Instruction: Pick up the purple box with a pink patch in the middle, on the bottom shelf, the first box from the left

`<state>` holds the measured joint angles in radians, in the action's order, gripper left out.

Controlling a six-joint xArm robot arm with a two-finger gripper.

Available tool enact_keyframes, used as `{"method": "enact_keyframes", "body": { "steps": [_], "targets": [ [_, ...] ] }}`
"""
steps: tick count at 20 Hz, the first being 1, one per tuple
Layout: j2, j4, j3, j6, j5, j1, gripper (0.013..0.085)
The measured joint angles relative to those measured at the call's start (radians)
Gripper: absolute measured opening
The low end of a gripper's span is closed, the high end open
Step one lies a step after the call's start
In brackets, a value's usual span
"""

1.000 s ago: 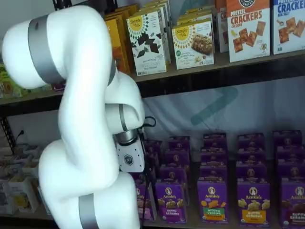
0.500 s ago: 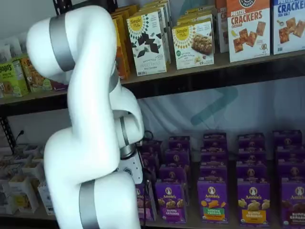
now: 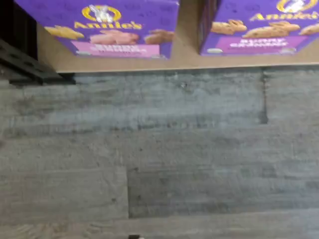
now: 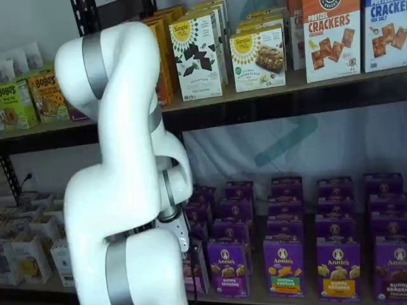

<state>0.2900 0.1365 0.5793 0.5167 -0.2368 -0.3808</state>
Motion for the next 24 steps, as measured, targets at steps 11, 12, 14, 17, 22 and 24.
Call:
{"method": "enact_keyframes", "body": {
  "steps": [11,12,14,17,22,24],
  "targets": [
    [0.179,-0.141,0.182,-0.17,0.044,0.032,0.085],
    [0.192,-0.148,0.2,-0.181,0.038,0.036,0.085],
    [0.217,-0.157,0.236,-0.198,0.025,0.044,0.085],
    [0.262,-0.176,0.296,-0.224,0.008,0.052,0.085],
    [0.332,-0.192,0.384,-0.244,-0.012,0.057,0.085],
    [0.354,-0.198,0.414,-0.251,-0.02,0.058,0.085]
  ]
}}
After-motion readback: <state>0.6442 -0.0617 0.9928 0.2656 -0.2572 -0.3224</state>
